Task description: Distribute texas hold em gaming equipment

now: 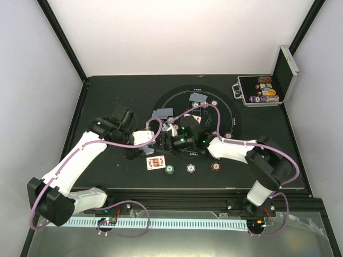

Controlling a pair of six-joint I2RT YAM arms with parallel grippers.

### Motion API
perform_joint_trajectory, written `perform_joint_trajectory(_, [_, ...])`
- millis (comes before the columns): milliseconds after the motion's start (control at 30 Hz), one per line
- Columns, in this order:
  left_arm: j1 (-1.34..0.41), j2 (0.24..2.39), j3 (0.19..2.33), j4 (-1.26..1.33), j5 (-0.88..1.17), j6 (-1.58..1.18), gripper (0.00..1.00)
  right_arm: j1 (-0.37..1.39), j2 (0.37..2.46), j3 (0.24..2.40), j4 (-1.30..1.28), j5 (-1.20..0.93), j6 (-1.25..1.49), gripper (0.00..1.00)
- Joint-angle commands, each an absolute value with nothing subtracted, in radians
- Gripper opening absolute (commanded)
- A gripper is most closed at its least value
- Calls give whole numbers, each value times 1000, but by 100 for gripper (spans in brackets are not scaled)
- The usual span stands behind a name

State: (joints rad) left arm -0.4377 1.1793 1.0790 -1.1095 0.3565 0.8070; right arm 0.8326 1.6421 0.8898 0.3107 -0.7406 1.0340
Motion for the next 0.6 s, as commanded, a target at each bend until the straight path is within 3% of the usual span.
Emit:
perform_joint_trajectory(0, [-435, 1172, 1112, -1107, 372, 799, 2, 868, 1697, 929, 452, -786, 1128, 80])
perform_joint_trajectory(567, [-435, 1169, 1100, -1100, 361, 801, 2, 865, 1822, 936, 541, -797, 1196, 71])
